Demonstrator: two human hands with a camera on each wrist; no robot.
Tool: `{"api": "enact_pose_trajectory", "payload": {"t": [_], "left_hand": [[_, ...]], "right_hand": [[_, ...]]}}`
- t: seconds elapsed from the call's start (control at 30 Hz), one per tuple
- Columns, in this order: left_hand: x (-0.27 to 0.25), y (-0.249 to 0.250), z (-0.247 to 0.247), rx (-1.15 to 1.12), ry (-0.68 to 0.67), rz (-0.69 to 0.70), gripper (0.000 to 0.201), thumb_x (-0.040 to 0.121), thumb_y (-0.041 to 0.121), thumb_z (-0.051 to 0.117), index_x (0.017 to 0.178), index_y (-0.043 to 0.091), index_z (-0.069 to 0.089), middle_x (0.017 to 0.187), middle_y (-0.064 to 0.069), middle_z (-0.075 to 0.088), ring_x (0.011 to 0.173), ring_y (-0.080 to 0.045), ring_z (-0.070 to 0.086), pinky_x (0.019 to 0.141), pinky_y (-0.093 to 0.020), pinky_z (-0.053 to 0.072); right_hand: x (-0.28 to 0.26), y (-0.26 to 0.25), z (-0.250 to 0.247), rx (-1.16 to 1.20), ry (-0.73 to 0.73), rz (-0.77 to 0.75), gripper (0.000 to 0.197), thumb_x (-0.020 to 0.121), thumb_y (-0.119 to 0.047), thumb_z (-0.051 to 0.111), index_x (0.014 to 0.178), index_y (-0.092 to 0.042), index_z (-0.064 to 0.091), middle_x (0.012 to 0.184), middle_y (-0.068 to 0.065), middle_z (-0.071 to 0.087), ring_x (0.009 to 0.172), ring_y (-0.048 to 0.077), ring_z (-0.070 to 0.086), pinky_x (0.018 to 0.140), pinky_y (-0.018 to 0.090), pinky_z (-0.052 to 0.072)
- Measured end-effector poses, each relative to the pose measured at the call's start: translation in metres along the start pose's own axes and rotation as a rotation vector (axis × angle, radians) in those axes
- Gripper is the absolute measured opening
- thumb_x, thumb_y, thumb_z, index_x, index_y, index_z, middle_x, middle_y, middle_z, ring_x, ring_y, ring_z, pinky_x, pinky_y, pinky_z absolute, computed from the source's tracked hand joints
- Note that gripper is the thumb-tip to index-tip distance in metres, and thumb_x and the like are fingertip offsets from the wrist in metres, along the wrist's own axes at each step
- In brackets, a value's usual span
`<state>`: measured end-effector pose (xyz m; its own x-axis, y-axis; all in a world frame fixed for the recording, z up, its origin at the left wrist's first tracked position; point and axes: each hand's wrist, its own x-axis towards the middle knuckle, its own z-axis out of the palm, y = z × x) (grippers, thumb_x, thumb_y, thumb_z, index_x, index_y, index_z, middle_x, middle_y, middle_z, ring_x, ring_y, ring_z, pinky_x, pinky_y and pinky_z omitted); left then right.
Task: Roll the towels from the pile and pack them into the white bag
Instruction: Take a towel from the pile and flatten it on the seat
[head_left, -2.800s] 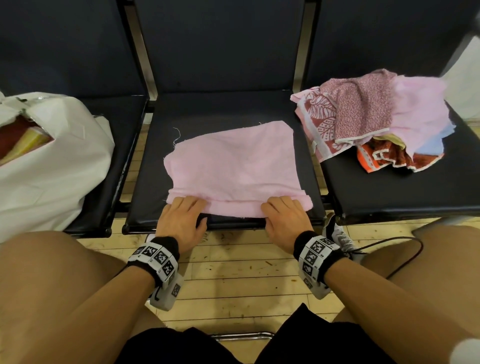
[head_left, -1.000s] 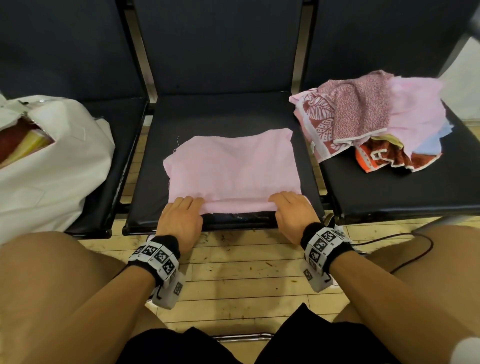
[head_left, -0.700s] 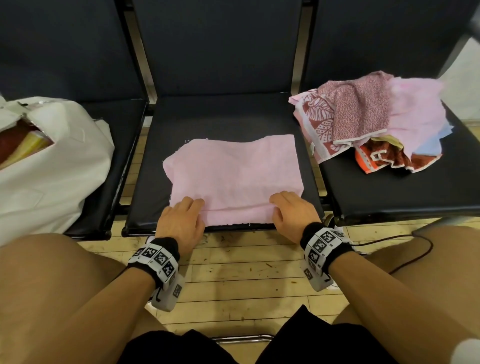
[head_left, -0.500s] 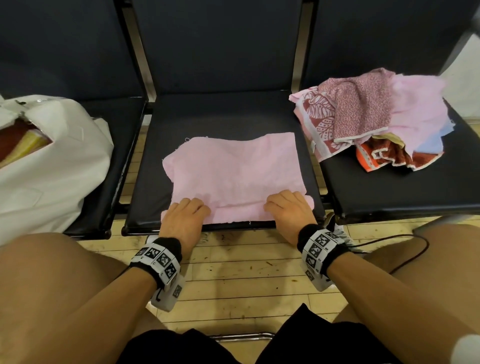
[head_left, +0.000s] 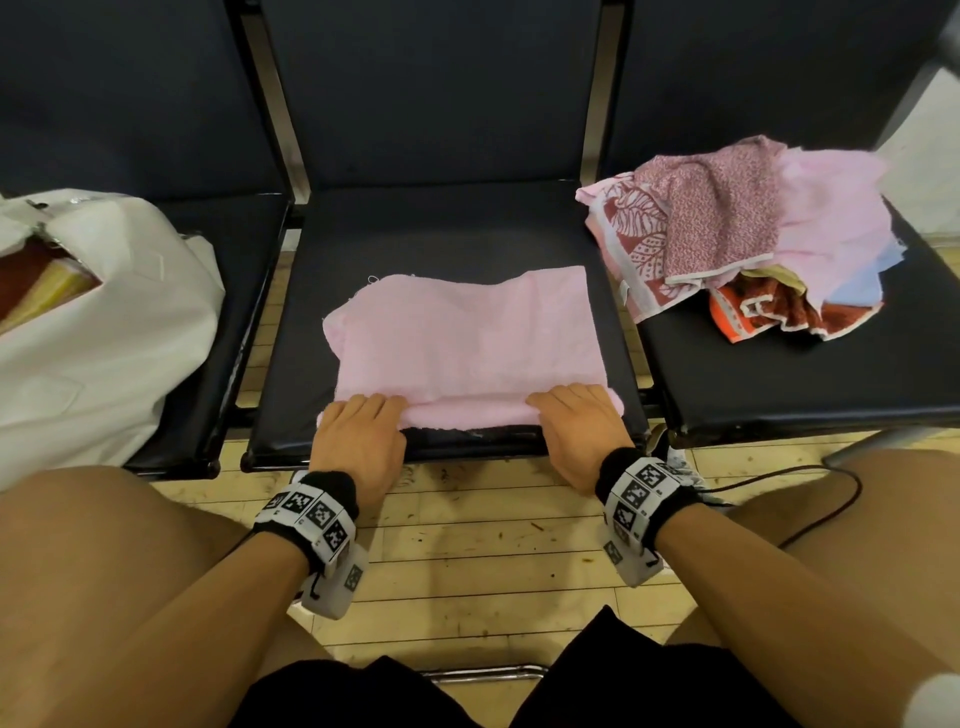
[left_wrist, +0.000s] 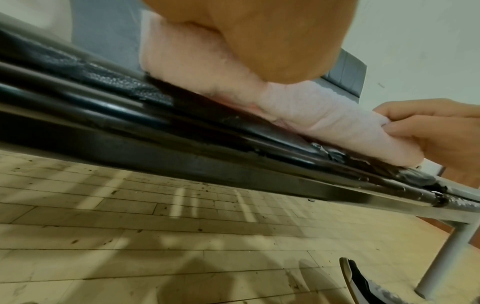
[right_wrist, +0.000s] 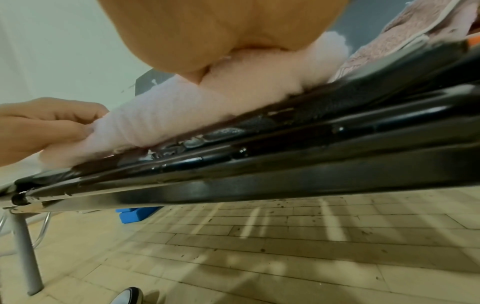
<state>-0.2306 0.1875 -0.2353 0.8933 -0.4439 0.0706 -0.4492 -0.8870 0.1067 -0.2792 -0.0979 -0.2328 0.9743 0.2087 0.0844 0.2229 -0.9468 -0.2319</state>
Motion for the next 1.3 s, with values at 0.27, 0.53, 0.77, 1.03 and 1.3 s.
{"api": "enact_pose_trajectory", "payload": {"t": [0.27, 0.53, 0.77, 1.03, 1.3], "left_hand": [[-0.003, 0.004, 0.002, -0.033, 0.078, 0.016, 0.026, 0.084, 0.023, 0.055, 0.109, 0.018, 0.061, 0.095, -0.001, 0.062, 0.080, -0.025, 0.055, 0.073, -0.039, 0.042], [-0.005, 0.005, 0.015, -0.056, 0.159, 0.203, 0.023, 0.075, 0.014, 0.066, 0.098, 0.014, 0.067, 0.098, -0.004, 0.064, 0.083, -0.029, 0.057, 0.070, -0.040, 0.048], [-0.004, 0.001, 0.014, -0.035, 0.043, 0.152, 0.048, 0.066, 0.006, 0.076, 0.112, 0.017, 0.064, 0.116, -0.006, 0.065, 0.103, -0.031, 0.059, 0.089, -0.047, 0.048], [0.001, 0.007, 0.002, -0.021, -0.023, 0.018, 0.031, 0.086, 0.017, 0.054, 0.116, 0.016, 0.059, 0.093, -0.001, 0.066, 0.079, -0.027, 0.060, 0.074, -0.040, 0.039], [0.002, 0.002, 0.011, -0.007, 0.176, 0.093, 0.040, 0.066, 0.002, 0.075, 0.104, 0.014, 0.068, 0.114, -0.008, 0.059, 0.102, -0.031, 0.049, 0.082, -0.045, 0.045]], "right_hand": [[0.002, 0.004, -0.001, 0.054, 0.009, 0.067, 0.022, 0.085, -0.016, 0.060, 0.107, -0.016, 0.060, 0.099, 0.003, 0.064, 0.083, 0.030, 0.058, 0.075, 0.040, 0.048], [-0.002, -0.006, 0.012, -0.088, 0.078, -0.149, 0.015, 0.077, -0.015, 0.062, 0.090, -0.016, 0.068, 0.093, 0.000, 0.063, 0.083, 0.026, 0.052, 0.075, 0.036, 0.035], [-0.005, -0.006, 0.013, -0.039, 0.003, -0.025, 0.032, 0.077, -0.011, 0.068, 0.108, -0.018, 0.066, 0.103, 0.003, 0.064, 0.092, 0.029, 0.058, 0.082, 0.041, 0.049], [0.003, -0.006, -0.006, -0.011, -0.083, 0.055, 0.032, 0.092, -0.017, 0.046, 0.122, -0.016, 0.057, 0.091, 0.003, 0.066, 0.074, 0.023, 0.049, 0.082, 0.038, 0.044], [0.006, 0.001, 0.010, -0.139, 0.130, -0.095, 0.036, 0.060, 0.005, 0.069, 0.090, -0.013, 0.069, 0.101, 0.006, 0.066, 0.085, 0.028, 0.056, 0.075, 0.037, 0.037]]}}
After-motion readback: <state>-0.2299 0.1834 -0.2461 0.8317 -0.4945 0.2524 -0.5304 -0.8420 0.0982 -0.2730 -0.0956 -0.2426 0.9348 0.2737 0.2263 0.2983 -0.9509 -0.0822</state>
